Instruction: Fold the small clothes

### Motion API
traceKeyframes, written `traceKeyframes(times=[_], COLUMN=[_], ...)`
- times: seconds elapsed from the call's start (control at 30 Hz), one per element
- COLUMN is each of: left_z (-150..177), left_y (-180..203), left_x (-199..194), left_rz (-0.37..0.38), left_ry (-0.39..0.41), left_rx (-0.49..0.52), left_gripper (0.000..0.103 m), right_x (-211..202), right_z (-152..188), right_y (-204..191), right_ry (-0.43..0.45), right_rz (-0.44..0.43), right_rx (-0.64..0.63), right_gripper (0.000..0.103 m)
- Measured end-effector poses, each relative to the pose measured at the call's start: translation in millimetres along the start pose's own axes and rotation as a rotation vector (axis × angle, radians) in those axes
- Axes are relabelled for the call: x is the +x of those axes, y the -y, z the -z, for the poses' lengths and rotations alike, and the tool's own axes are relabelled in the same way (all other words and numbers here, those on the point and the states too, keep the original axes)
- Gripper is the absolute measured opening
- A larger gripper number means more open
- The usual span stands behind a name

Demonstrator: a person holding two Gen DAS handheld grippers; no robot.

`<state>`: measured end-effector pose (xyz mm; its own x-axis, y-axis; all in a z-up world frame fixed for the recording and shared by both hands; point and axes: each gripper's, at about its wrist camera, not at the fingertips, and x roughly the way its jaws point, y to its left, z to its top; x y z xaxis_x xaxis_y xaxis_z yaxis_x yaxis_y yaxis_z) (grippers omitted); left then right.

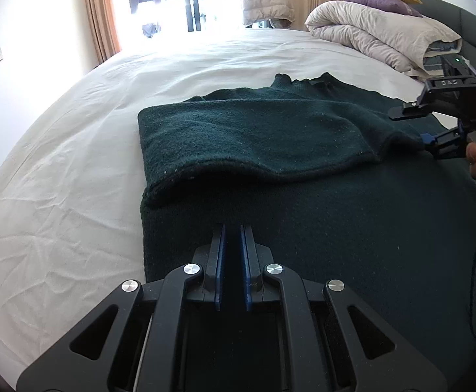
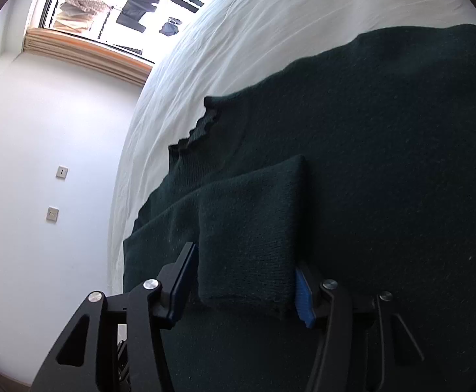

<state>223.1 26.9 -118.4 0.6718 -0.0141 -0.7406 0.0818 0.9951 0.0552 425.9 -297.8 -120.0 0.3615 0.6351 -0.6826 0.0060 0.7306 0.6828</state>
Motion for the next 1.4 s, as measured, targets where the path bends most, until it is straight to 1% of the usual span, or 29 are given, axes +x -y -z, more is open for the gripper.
traceKeyframes(times=[0.07,0.13,0.27,0.4,0.47,0.53,0.6,0.63,0.67,0.73,0.8,0.83,0.87,0.9,0.97,1.0,1.03,1.07,1.1,1.17,1.23,1.33,1.37,1.4], left_z=[7.6,12.7,13.3,15.0,15.0,13.0,5.5,-1.2,-9.0,-29.3,-49.2,-58.3,-67.4,-72.8,-76.4,-74.4,-70.5,-67.2,-62.0,-57.8,-51.1,-45.8,-44.4,-42.9], left_y=[0.8,3.3,6.2,6.0,6.2,6.7,5.0,2.8,1.7,1.1,1.8,3.2,5.4,4.5,-1.3,-7.0,-14.0,-17.1,-17.9,-8.7,-3.4,-5.4,-5.8,-5.2], left_x=[-3.9,-6.9,-4.1,-3.6,-3.0,-4.7,-11.3,-16.3,-20.0,-19.2,-10.9,-0.2,12.1,24.9,49.7,60.7,65.3,64.1,62.9,62.4,63.1,61.4,60.8,60.2], left_rz=[-0.012,-0.030,-0.056,-0.070,-0.074,-0.081,-0.064,-0.060,-0.074,-0.078,-0.097,-0.111,-0.115,-0.115,-0.151,-0.152,-0.124,-0.113,-0.120,-0.160,-0.189,-0.185,-0.185,-0.187], left_ry=[0.000,0.002,-0.007,-0.012,-0.017,-0.022,-0.003,0.029,0.061,0.096,0.130,0.116,0.082,0.050,-0.019,-0.059,-0.072,-0.062,-0.059,-0.057,-0.046,-0.033,-0.031,-0.029], left_rx=[0.018,0.033,0.047,0.053,0.057,0.063,0.058,0.053,0.056,0.073,0.094,0.115,0.133,0.136,0.135,0.124,0.094,0.083,0.095,0.165,0.212,0.205,0.202,0.202], left_gripper=[0.009,0.009,0.009,0.009,0.009,0.009,0.009,0.009,0.009,0.009,0.009,0.009,0.009,0.009,0.009,0.009,0.009,0.009,0.009,0.009,0.009,0.009,0.009,0.009], right_x=[4.9,4.8,-10.2,-23.0,-23.0,-20.7,-22.6,-25.0,-25.0,-28.8,-27.5,-24.0,-21.6,-18.5,-16.1,-16.4,-17.0,-17.0,-16.0,-13.4,-11.3,-18.2,-22.4,-30.1], right_z=[1.7,3.9,15.8,23.4,22.7,20.4,18.6,18.1,16.5,17.8,18.7,17.9,15.8,11.6,0.3,-5.7,-11.2,-14.9,-16.0,-15.5,-13.5,-9.7,-8.6,-5.5], right_y=[-5.7,-5.5,5.8,26.0,32.2,31.3,33.0,33.3,30.0,26.5,23.1,19.7,16.4,14.6,14.4,15.9,18.6,20.6,20.6,20.7,23.0,27.4,26.4,20.3], right_ry=[-0.018,-0.012,0.037,0.084,0.082,0.069,0.057,0.057,0.067,0.084,0.078,0.070,0.070,0.064,0.065,0.074,0.082,0.088,0.090,0.096,0.097,0.095,0.109,0.141], right_rz=[0.032,0.065,0.080,0.055,0.039,0.033,0.019,0.013,0.018,0.028,0.046,0.068,0.103,0.136,0.151,0.161,0.159,0.152,0.157,0.171,0.170,0.167,0.206,0.280], right_rx=[-0.030,-0.029,0.006,0.075,0.086,0.071,0.080,0.081,0.073,0.056,0.033,0.009,-0.012,-0.021,-0.016,-0.011,0.004,0.016,0.015,-0.009,-0.029,-0.009,0.000,-0.010], right_gripper=[0.024,0.011,0.009,0.008,0.008,0.009,0.014,0.018,0.025,0.032,0.032,0.031,0.020,0.011,0.009,0.009,0.008,0.008,0.008,0.008,0.008,0.007,0.008,0.009])
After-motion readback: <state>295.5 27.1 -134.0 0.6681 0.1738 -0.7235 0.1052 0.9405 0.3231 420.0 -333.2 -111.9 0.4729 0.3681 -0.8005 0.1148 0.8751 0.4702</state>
